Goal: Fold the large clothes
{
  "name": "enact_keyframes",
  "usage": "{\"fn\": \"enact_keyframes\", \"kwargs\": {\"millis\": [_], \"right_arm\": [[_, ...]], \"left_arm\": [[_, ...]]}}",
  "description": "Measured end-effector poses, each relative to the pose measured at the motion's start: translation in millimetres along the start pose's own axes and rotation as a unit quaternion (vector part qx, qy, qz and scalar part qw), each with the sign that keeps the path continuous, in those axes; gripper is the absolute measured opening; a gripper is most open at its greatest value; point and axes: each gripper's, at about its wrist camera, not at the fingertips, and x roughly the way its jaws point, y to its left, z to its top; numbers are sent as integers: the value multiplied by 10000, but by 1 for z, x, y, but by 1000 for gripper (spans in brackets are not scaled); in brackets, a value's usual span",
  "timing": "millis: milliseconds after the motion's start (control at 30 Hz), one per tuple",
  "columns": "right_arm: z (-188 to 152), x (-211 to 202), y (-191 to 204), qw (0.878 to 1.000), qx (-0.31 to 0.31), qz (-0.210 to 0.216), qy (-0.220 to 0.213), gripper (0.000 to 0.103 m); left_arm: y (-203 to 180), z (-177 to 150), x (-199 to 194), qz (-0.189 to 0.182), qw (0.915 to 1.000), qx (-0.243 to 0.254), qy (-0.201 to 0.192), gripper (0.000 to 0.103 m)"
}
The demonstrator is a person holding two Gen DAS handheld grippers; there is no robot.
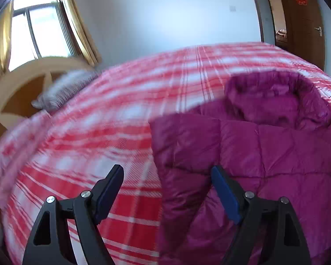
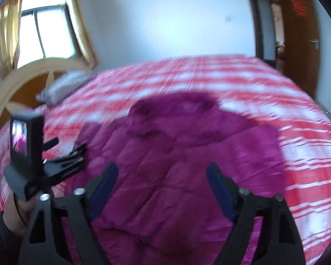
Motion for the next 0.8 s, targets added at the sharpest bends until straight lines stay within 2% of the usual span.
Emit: {"fn": "enact_keyframes", "kwargs": {"millis": [133,267,533,800], "right_arm": [[-19,45,2,9982,-87,-127,571,75],[-31,55,-6,9974,-187,-291,634,74],[-39,65,-5,9954,-304,-508,757,74],[-42,70,-2,9935,-427,-688,804,75]], "left_arm": [[-10,-13,15,62,9999,81,122,82],[-12,-17,25,-16,9996,90,256,82],[-13,-21,36,52,9991,96,421,90],[-13,-22,39,126,9989,104,430,93]]}}
